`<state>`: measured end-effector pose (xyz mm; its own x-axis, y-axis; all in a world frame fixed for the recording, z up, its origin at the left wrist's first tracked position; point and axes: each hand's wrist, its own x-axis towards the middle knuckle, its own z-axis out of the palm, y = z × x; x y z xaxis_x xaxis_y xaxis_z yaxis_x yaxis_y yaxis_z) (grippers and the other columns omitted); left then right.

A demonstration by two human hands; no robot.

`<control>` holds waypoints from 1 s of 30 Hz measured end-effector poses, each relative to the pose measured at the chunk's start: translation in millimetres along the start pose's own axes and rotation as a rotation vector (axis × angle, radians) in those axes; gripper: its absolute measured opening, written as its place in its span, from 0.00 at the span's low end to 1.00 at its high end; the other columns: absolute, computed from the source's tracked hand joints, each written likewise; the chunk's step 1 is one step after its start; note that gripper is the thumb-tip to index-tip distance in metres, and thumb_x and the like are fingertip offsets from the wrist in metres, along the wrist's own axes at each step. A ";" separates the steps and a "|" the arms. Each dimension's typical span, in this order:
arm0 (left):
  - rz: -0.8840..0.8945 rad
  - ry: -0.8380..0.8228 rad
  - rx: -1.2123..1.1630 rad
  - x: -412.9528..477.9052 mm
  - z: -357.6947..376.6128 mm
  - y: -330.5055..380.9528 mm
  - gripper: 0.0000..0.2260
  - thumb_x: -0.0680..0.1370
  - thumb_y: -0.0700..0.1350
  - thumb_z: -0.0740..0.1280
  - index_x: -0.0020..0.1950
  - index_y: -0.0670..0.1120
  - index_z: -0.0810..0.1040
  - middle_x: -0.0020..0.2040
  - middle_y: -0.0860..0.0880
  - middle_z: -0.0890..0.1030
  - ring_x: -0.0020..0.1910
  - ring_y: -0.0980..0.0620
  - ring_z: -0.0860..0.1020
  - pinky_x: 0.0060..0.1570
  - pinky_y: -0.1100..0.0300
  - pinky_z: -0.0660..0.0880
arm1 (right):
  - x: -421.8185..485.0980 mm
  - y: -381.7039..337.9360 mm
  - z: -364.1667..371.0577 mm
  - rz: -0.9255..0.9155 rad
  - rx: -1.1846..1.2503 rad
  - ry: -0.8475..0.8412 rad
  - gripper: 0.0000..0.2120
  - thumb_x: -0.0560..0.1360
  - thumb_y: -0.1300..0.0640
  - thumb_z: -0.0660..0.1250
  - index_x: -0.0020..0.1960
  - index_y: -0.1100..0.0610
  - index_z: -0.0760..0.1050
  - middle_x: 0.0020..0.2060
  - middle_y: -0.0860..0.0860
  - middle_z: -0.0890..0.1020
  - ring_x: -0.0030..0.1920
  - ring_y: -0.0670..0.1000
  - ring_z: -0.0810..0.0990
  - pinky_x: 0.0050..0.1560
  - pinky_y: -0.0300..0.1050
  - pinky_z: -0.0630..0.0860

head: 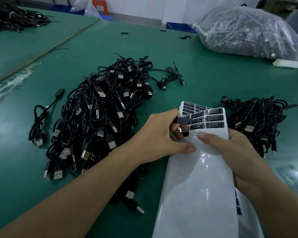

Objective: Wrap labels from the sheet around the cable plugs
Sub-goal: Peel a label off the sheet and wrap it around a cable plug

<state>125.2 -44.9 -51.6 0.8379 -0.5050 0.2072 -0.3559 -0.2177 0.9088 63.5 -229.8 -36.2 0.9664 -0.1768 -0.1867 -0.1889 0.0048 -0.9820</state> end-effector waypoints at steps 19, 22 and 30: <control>0.080 0.043 0.132 -1.1 1.2 1.9 0.19 0.72 0.47 0.79 0.37 0.51 0.67 0.42 0.44 0.84 0.37 0.42 0.79 0.32 0.48 0.74 | 0.1 3.9 7.2 -0.130 -0.077 0.016 0.11 0.69 0.66 0.75 0.43 0.50 0.84 0.41 0.53 0.87 0.40 0.54 0.87 0.36 0.45 0.83; 0.078 0.030 0.120 -1.5 0.4 -0.4 0.16 0.72 0.47 0.79 0.40 0.45 0.73 0.40 0.47 0.83 0.32 0.54 0.77 0.30 0.58 0.73 | 0.1 5.0 6.8 -0.119 -0.067 0.031 0.09 0.71 0.67 0.74 0.46 0.55 0.83 0.41 0.53 0.87 0.40 0.55 0.87 0.36 0.44 0.82; 0.075 0.053 0.108 -1.9 -0.1 1.4 0.15 0.70 0.43 0.80 0.38 0.50 0.73 0.34 0.56 0.79 0.28 0.64 0.73 0.30 0.73 0.65 | -0.8 1.5 5.7 -0.062 0.048 -0.008 0.10 0.73 0.70 0.70 0.47 0.58 0.84 0.45 0.58 0.87 0.45 0.60 0.87 0.45 0.55 0.84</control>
<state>123.2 -44.2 -50.7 0.8272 -0.4786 0.2945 -0.4582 -0.2710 0.8465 63.5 -224.0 -37.7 0.9775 -0.1700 -0.1251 -0.1198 0.0416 -0.9919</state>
